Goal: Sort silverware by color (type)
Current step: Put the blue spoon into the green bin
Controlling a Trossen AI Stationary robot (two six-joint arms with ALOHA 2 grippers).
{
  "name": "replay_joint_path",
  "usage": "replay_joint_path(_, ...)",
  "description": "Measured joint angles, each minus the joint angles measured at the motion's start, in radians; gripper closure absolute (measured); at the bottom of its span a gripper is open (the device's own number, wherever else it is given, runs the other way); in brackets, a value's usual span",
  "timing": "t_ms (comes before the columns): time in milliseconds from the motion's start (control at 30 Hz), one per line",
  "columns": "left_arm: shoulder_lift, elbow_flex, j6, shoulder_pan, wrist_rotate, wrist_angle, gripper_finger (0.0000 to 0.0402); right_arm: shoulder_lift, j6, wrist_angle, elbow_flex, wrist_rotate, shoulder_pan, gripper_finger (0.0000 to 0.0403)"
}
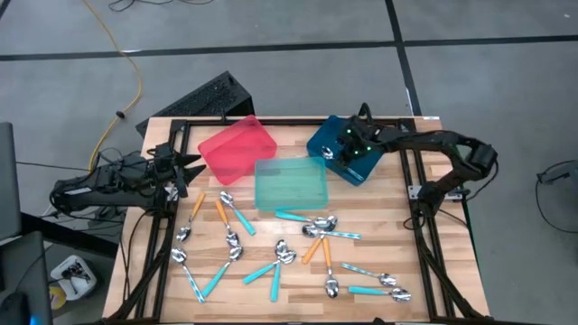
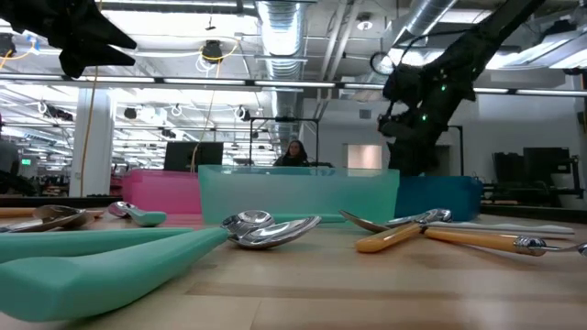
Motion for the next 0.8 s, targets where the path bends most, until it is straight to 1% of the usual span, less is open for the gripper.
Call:
replay_joint_path(233,0.0,0.0,0.0,0.0,-0.001,0.0,0.0212,-0.157,0.0,0.002,0.0,0.0,0.027,0.0212)
replay_joint_path(433,0.0,0.0,-0.002,0.0,0.0,0.001,0.0212,-0.285,0.031,0.006,0.001,0.0,0.114,0.0212)
replay_joint_path(533,0.006,0.0,-0.031,0.0,0.029,0.011,0.0212,-0.323,0.042,0.005,0.002,0.0,0.167,0.0212)
replay_joint_path(667,0.064,0.0,-0.118,0.0,0.096,0.02,0.0212,-0.349,0.042,0.005,0.002,0.001,0.23,0.0212)
replay_joint_path(800,0.172,0.0,-0.172,0.0,0.163,0.013,0.0212,-0.348,0.044,0.002,0.002,0.032,0.277,0.0212)
